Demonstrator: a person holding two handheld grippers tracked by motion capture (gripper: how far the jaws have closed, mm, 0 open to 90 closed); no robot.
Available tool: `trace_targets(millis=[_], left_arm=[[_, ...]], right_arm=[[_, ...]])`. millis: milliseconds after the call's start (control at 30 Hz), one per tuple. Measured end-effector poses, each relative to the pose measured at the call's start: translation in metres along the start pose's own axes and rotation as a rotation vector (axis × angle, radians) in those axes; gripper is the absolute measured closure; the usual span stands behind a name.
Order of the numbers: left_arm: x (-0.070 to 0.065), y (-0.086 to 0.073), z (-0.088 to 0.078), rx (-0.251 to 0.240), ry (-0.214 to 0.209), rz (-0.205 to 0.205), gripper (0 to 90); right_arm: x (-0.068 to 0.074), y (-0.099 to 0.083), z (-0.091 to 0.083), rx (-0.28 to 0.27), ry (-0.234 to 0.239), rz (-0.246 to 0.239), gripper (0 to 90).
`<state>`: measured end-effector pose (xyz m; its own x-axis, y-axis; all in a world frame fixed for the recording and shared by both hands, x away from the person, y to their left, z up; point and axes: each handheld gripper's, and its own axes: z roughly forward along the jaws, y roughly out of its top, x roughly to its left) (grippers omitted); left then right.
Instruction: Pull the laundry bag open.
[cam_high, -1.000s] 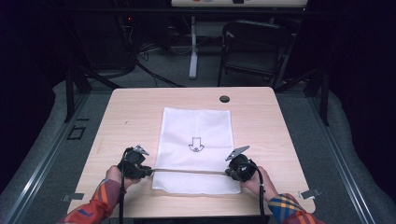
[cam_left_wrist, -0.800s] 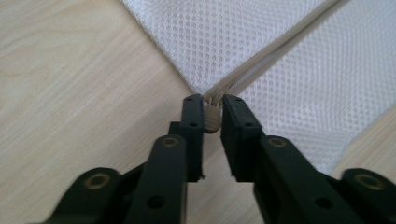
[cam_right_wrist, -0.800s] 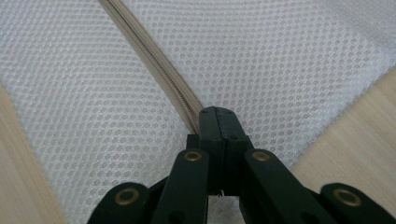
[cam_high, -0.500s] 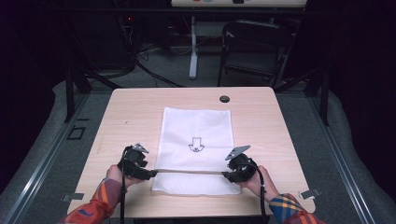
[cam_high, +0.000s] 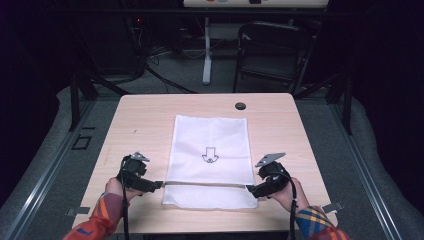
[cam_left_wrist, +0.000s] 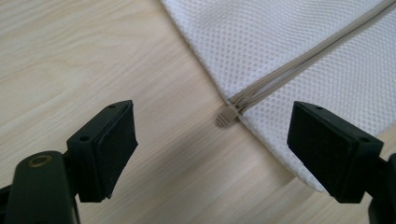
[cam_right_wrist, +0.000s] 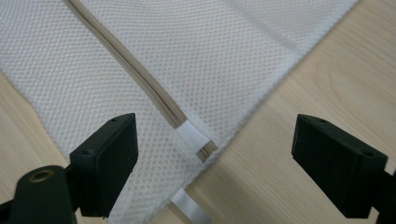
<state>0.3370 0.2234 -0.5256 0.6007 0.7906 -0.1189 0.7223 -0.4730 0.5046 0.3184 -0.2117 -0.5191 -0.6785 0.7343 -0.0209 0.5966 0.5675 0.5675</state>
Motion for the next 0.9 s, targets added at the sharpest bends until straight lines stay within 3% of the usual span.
trace_targets(millis=[267, 533, 733, 900], left_arm=[[0.007, -0.005, -0.003, 0.003, 0.036, -0.026, 9.5], [0.013, -0.006, -0.001, -0.005, 0.047, -0.031, 6.5], [0.017, -0.005, 0.001, -0.005, 0.047, -0.034, 5.7], [0.02, -0.006, 0.006, 0.0, 0.044, -0.05, 4.8]], right_arm=[[-0.021, -0.024, -0.016, -0.002, -0.051, 0.083, 5.4], [-0.041, -0.05, -0.024, 0.042, -0.131, 0.134, 0.0], [-0.058, -0.066, -0.026, 0.052, -0.151, 0.198, 0.0], [-0.064, -0.074, -0.023, 0.075, -0.161, 0.207, 0.0]])
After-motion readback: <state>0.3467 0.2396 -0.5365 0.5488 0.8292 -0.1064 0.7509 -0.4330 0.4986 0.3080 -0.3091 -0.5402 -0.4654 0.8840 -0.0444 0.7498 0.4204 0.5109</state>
